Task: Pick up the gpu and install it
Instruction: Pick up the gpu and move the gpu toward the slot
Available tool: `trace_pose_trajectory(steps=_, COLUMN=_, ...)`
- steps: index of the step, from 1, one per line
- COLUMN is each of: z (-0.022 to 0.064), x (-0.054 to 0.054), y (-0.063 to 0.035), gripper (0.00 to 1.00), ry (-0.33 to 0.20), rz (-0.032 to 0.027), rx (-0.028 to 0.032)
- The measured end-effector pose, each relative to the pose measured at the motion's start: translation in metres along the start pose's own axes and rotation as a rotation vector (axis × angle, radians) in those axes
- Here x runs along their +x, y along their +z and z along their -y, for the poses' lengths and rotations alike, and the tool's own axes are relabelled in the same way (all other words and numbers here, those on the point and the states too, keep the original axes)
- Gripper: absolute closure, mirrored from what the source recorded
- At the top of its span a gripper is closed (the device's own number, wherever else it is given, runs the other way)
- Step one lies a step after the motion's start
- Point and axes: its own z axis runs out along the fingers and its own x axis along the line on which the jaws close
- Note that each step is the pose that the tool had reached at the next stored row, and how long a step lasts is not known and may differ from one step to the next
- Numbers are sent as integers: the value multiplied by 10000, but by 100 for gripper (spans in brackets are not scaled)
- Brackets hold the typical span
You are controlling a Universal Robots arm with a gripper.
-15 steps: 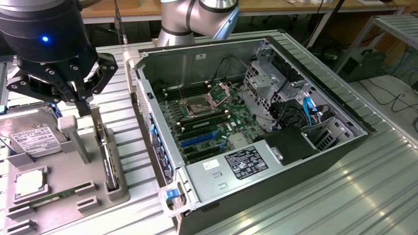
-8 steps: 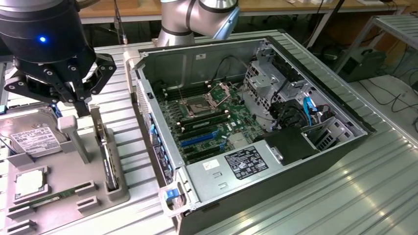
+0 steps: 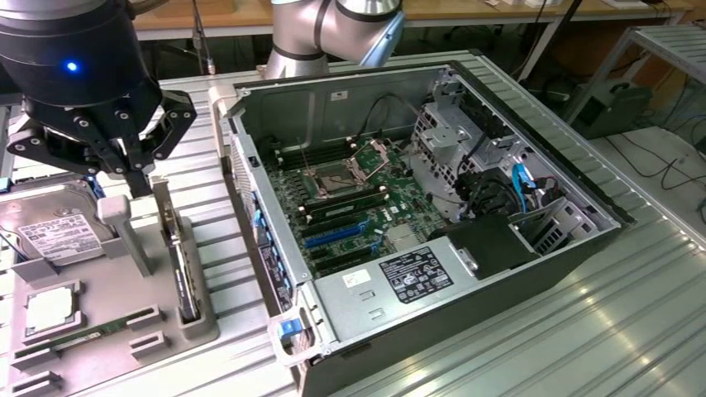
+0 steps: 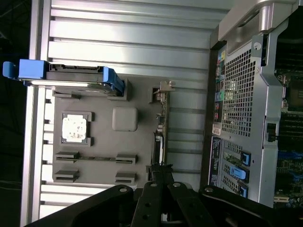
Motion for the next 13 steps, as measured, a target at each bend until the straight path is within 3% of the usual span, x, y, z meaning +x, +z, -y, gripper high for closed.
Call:
trace_pose_trajectory(steps=3, z=0, x=0, y=0, gripper=83, ry=0, rz=0, rx=0)
trace_pose_trajectory(steps=9, z=0, x=0, y=0, gripper=46, ry=0, rz=0, rx=0)
trace_pose_trajectory(steps=13, z=0, x=0, y=0, gripper=35, ry=0, rz=0, rx=0)
